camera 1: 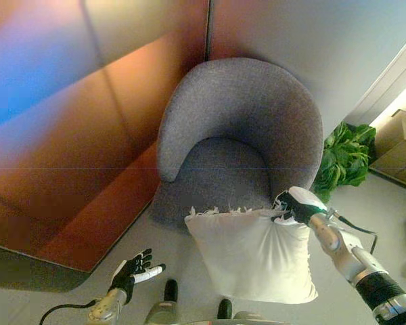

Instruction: Pick up the pillow and put it on the sofa.

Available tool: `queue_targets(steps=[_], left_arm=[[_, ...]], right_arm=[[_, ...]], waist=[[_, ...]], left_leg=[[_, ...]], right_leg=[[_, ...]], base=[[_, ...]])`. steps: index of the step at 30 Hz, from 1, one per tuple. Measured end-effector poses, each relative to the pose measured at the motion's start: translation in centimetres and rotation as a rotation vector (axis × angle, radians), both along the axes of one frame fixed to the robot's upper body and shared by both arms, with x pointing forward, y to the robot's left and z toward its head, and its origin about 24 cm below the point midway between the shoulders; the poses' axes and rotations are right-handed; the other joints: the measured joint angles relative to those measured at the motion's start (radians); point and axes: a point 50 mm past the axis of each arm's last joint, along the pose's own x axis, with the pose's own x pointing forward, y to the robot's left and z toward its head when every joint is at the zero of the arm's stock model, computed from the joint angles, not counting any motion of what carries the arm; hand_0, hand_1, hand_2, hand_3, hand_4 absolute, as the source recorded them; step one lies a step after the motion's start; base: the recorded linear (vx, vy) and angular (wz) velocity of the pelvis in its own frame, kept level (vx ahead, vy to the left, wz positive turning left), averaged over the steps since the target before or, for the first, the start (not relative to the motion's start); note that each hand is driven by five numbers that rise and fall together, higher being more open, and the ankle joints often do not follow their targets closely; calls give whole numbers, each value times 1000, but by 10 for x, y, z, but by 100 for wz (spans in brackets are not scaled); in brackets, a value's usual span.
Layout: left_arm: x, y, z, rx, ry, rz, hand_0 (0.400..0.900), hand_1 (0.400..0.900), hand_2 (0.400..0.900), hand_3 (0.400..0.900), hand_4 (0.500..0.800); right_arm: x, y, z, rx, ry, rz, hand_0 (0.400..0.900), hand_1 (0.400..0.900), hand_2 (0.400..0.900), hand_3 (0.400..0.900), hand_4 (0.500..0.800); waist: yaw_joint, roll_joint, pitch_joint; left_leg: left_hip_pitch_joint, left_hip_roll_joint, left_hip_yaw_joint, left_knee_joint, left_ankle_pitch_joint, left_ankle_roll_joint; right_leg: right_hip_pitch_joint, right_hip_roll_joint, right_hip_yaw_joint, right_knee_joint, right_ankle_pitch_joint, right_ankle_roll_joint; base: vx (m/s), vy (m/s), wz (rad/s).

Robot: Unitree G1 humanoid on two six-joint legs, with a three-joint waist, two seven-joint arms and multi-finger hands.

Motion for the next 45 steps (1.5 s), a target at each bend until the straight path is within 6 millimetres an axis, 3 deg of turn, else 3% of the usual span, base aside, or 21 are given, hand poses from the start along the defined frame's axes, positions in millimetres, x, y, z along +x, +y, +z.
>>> queue_targets(steps=[5, 18, 19, 20, 27, 32, 42, 45], left_arm=[[2, 0, 0, 0, -1, 1, 900, 900, 900, 900, 800], [1, 3, -3, 6, 24, 12, 900, 900, 900, 900, 800], [3, 2, -3, 4, 22, 10, 900, 900, 900, 900, 800], [4, 1, -3, 4, 23, 4, 900, 900, 900, 900, 800], [9, -3, -5, -6, 48, -40, 900, 900, 900, 900, 800], [4, -4, -7, -8, 78, -87, 900, 900, 900, 900, 800], [4, -4, -7, -18, 79, -92, 900, 900, 900, 900, 800], [4, -4, -7, -19, 79, -93, 900, 900, 900, 900, 800]], right_arm=[[19, -8, 27, -35, -68, -21, 400, 400, 400, 400, 500], [86, -48, 133, -155, -265, -172, 400, 400, 400, 400, 500], [88, -54, 138, -158, -267, -196, 604, 604, 604, 604, 622], [90, -58, 141, -161, -258, -223, 900, 900, 900, 900, 800], [92, -91, 160, -115, -180, -411, 900, 900, 900, 900, 800], [97, -92, 187, -82, -238, -442, 900, 900, 900, 900, 800], [97, -92, 186, 11, -251, -452, 900, 900, 900, 900, 800], [93, -95, 173, 107, -241, -476, 900, 900, 900, 900, 800]], waist=[[1, 1, -3], [48, 4, -5], [58, 5, -6], [60, 5, -6], [135, 17, -21], [142, 10, -27], [134, -3, -60], [130, -2, -62]], left_leg=[[1, -1, -20, 3, 2, -2], [0, -10, -58, 4, 7, -4], [0, -11, -64, 4, 8, -4], [-2, -13, -76, 4, 10, -4], [-8, -18, -103, 4, 15, -6], [-9, -22, -120, 4, 19, -7], [-8, -19, -100, 4, 18, -6], [-7, -18, -94, 4, 17, -5]], right_leg=[[18, 3, -21, -17, 5, -5], [37, 2, -58, -21, 2, -6], [40, 2, -65, -21, 1, -6], [43, 1, -76, -21, -2, -4], [49, 2, -102, -21, -8, -5], [57, 2, -103, -21, -13, -5], [48, 0, -86, -19, -16, -2], [47, 0, -80, -19, -15, -2]], base=[[5, -9, 11], [36, -11, 16], [53, -22, 18], [44, -21, 17], [57, -22, 10], [12, 4, -2], [-16, 20, -10], [-48, 31, -16]])
